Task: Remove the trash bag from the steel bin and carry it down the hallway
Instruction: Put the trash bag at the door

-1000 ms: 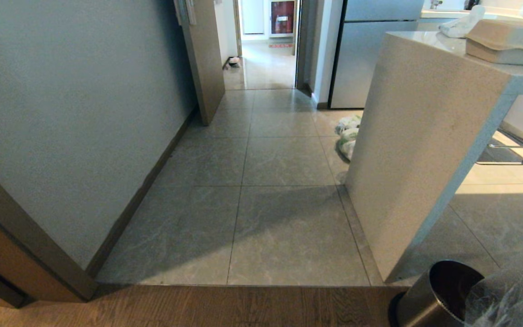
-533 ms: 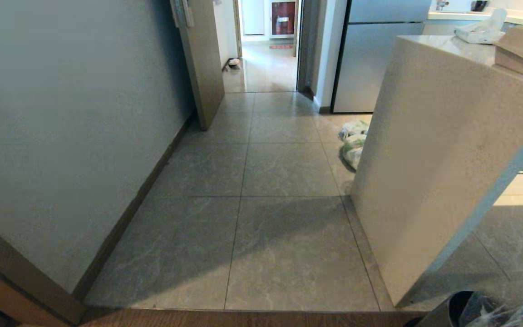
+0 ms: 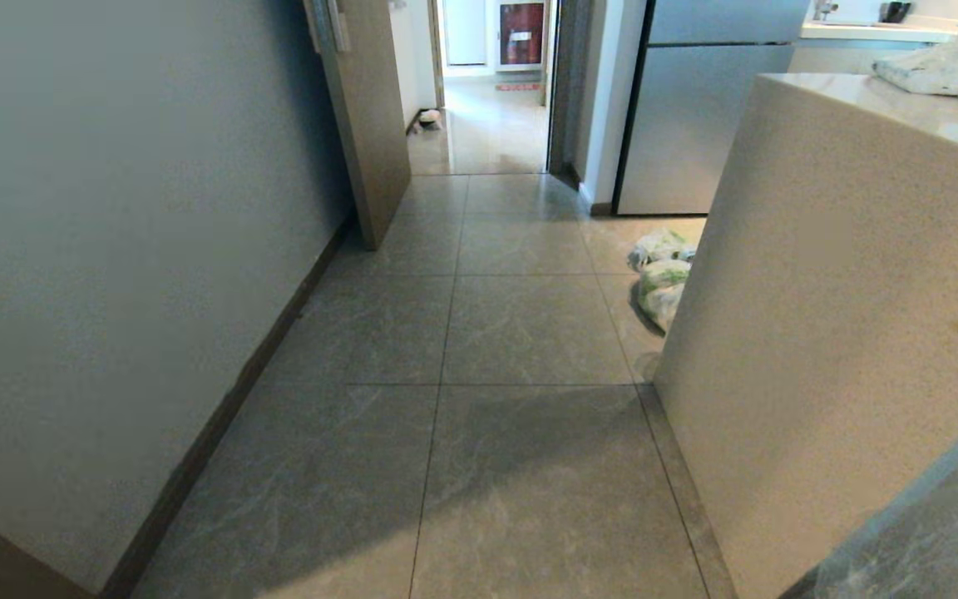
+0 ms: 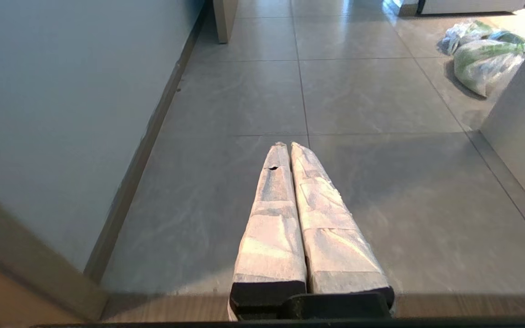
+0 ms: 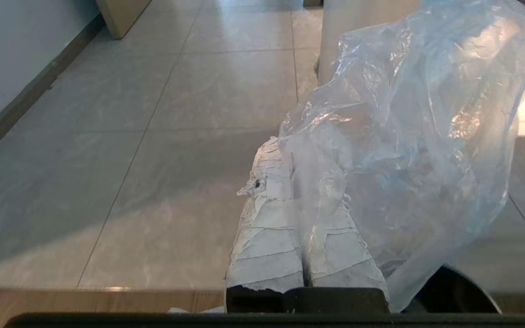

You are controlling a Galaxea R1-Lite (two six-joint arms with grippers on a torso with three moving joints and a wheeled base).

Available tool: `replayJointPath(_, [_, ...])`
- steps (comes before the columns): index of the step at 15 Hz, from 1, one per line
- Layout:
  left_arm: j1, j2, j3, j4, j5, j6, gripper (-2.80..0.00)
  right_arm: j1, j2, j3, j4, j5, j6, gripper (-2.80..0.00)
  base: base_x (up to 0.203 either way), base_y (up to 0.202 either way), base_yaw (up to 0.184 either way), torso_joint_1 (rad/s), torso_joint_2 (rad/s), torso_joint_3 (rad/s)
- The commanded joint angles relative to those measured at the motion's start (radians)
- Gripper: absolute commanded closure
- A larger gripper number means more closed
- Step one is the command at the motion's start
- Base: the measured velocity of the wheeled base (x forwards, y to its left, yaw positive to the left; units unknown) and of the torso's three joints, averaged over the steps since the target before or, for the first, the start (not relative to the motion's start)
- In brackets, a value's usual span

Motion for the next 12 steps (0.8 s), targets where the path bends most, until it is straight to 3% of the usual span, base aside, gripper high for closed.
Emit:
replayJointPath(1, [0.000, 0.000, 0.000, 0.000, 0.000, 0.000, 0.00, 0.000, 0.001, 0.002, 0.000, 0.000, 0.000, 0.00, 0.193, 0.000, -0.001, 0.002, 0.00, 0.005])
replayJointPath(12, [0.000, 0.000, 0.000, 0.000, 0.000, 0.000, 0.00, 0.001, 0.001, 0.002, 0.000, 0.000, 0.000, 0.00, 0.189, 0.000, 0.001, 0.004, 0.00, 0.002])
